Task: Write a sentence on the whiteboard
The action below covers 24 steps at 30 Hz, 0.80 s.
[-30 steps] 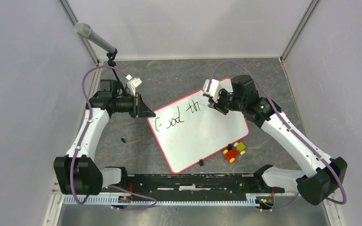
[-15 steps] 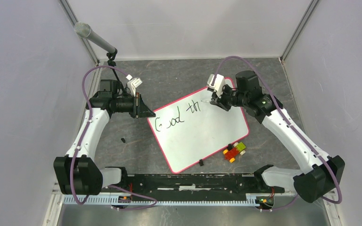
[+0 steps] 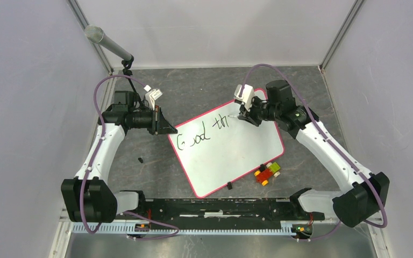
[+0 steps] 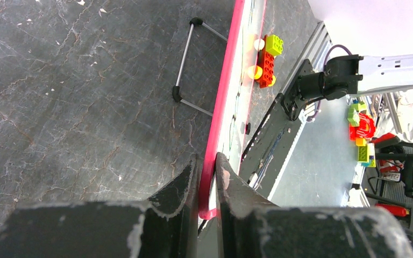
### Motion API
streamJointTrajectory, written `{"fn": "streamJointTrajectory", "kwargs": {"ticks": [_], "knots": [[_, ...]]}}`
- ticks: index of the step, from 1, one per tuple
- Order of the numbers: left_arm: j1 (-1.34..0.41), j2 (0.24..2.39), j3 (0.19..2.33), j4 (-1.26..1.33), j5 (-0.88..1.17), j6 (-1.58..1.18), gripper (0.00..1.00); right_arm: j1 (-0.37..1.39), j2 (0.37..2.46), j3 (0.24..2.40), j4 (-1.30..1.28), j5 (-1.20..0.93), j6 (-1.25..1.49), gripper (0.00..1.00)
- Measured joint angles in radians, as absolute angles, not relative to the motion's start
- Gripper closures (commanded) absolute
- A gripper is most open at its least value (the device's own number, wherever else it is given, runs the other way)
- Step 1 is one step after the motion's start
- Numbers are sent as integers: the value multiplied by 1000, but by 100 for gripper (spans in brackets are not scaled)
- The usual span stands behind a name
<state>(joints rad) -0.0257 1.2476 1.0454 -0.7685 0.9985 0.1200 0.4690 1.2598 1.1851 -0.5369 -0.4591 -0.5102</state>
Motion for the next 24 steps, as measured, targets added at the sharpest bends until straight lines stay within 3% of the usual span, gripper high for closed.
{"fn": "streamJointTrajectory", "kwargs": {"ticks": [24], "knots": [[-31,1247,1045,-770,991,120,98,443,1276,1185,-531,-417,-521,100]]}}
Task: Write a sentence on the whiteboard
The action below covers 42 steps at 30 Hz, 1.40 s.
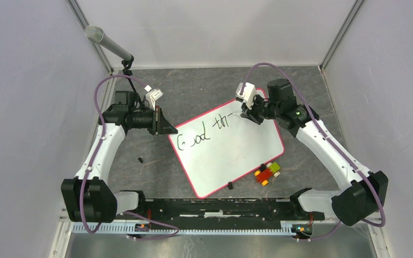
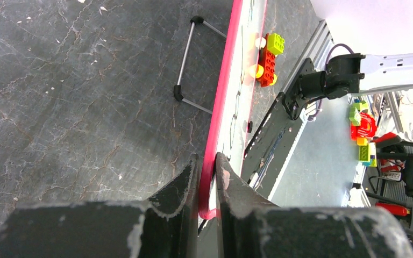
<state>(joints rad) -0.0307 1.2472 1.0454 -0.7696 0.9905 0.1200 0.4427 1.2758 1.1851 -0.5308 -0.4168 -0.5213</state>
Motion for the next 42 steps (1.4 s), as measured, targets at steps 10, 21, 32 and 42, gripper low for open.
{"fn": "streamJointTrajectory", "kwargs": {"ticks": [10,21,32,42], "knots": [[-30,1248,1045,-773,988,120,98,443,1273,1183,-539,-441,-540,100],[-30,1248,1045,-773,988,120,97,451,1236,1132,-608,-444,-597,100],[-31,1264,1063,-802,988,160,98,451,1256,1258,-632,-412,-604,100],[-36,1361,1169,-883,966,252,98,451,1283,1282,-623,-437,-601,100]]}}
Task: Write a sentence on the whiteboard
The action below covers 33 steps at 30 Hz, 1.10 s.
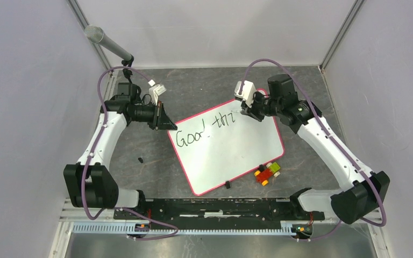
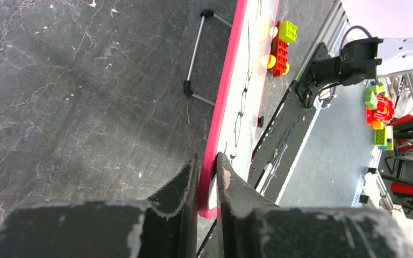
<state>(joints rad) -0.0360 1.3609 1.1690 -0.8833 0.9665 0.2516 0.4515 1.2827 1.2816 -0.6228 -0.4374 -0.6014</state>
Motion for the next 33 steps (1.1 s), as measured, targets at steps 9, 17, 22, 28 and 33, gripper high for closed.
{"fn": "streamJointTrajectory", "kwargs": {"ticks": [9,17,22,28,33], "knots": [[-46,1389,1207,-913,942,302,96,451,1303,1282,-607,-433,-601,100],[-48,1385,1207,-919,938,308,97,451,1337,1288,-591,-432,-600,100],[-54,1376,1207,-919,921,308,97,451,1353,1288,-580,-432,-597,100],[-57,1369,1205,-918,909,309,98,451,1356,1290,-578,-425,-598,100],[-59,1366,1205,-919,907,311,97,451,1348,1290,-585,-421,-600,100]]}}
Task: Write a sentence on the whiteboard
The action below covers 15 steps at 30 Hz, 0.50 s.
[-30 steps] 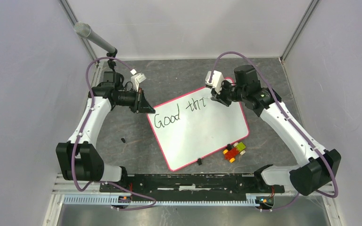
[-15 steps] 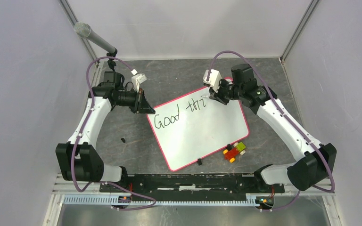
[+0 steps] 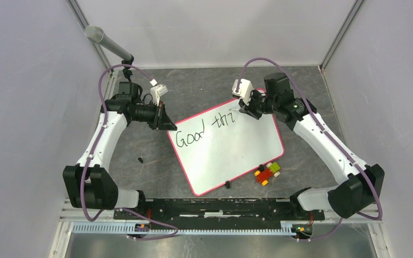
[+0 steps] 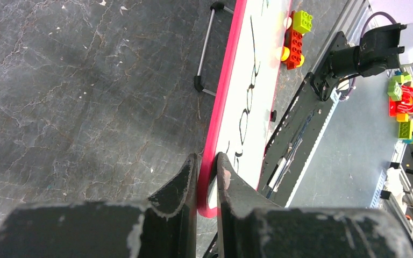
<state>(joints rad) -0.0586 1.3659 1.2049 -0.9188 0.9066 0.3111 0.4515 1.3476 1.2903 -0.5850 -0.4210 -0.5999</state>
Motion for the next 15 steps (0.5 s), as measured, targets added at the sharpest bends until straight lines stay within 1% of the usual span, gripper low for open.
{"fn": "streamJointTrajectory", "kwargs": {"ticks": [3,7,10,12,15], "knots": [[-59,1363,1205,-920,907,314,93,451,1336,1290,-593,-417,-600,100],[-62,1359,1205,-920,907,315,75,451,1324,1290,-609,-417,-601,100],[-62,1353,1205,-919,891,314,64,451,1313,1290,-619,-413,-607,100],[-62,1347,1205,-915,866,314,61,450,1305,1290,-624,-406,-612,100],[-63,1339,1204,-911,857,313,60,444,1293,1290,-624,-397,-619,100]]}}
